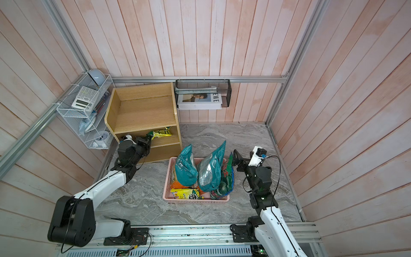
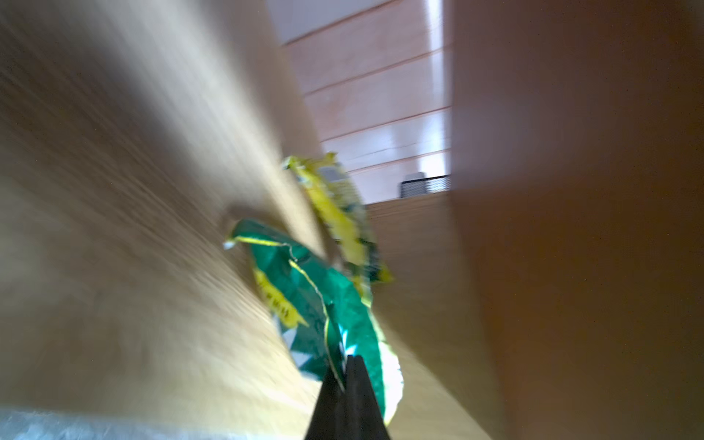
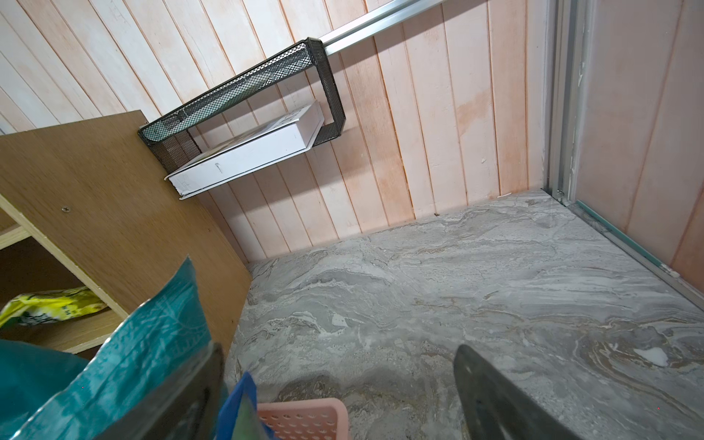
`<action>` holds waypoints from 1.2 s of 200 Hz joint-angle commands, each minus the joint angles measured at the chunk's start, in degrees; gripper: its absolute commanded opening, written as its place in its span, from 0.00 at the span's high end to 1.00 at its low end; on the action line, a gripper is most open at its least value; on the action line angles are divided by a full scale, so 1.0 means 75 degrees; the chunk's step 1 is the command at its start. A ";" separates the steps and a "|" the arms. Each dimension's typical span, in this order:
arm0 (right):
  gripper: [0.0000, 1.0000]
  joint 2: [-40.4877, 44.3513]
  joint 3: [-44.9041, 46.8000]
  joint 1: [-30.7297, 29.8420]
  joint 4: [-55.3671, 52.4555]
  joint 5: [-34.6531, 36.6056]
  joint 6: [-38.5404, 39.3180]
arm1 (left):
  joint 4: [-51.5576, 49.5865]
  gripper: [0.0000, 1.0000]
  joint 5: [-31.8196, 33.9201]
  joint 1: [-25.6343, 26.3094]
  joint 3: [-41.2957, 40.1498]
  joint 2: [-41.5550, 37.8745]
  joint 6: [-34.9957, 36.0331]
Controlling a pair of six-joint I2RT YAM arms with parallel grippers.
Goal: Take down the fertilizer bag from the shelf
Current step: Pick up the fertilizer bag from the shelf, then place the fertilizer bag in the storage box.
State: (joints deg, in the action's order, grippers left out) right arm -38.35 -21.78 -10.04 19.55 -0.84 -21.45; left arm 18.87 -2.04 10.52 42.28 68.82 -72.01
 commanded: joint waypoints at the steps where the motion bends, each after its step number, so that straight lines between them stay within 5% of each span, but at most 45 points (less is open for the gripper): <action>1: 0.02 0.0029 0.0068 -0.0033 0.0182 -0.0085 -0.0100 | -0.1614 1.00 0.1098 0.0533 0.0269 -0.1249 0.1081; 38: 0.02 0.0016 0.0056 -0.0032 0.0164 -0.0081 -0.0100 | -0.3908 1.00 0.2619 0.1889 0.1060 -0.2595 0.2098; 79: 0.02 0.0004 0.0056 -0.0032 0.0170 -0.0097 -0.0112 | -0.5875 1.00 0.5536 0.4693 0.1828 -0.3169 0.2512; 134: 0.02 -0.0054 0.0025 -0.0032 0.0170 -0.0110 -0.0101 | -0.8181 1.00 0.7854 0.7670 0.3348 -0.1715 0.1792; 181: 0.02 -0.0031 0.0033 -0.0032 0.0151 -0.0099 -0.0104 | -0.7708 1.00 0.7637 0.8112 0.3013 -0.1411 0.2162; 240: 0.02 -0.0090 0.0033 -0.0032 0.0182 -0.0159 -0.0131 | -0.4660 1.00 0.6122 0.8034 0.0666 -0.2716 0.5833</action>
State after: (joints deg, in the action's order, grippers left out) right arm -38.85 -21.78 -10.04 19.70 -1.34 -21.58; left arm -27.55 46.85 71.16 51.42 53.32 -41.15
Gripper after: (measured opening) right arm 0.981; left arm 0.043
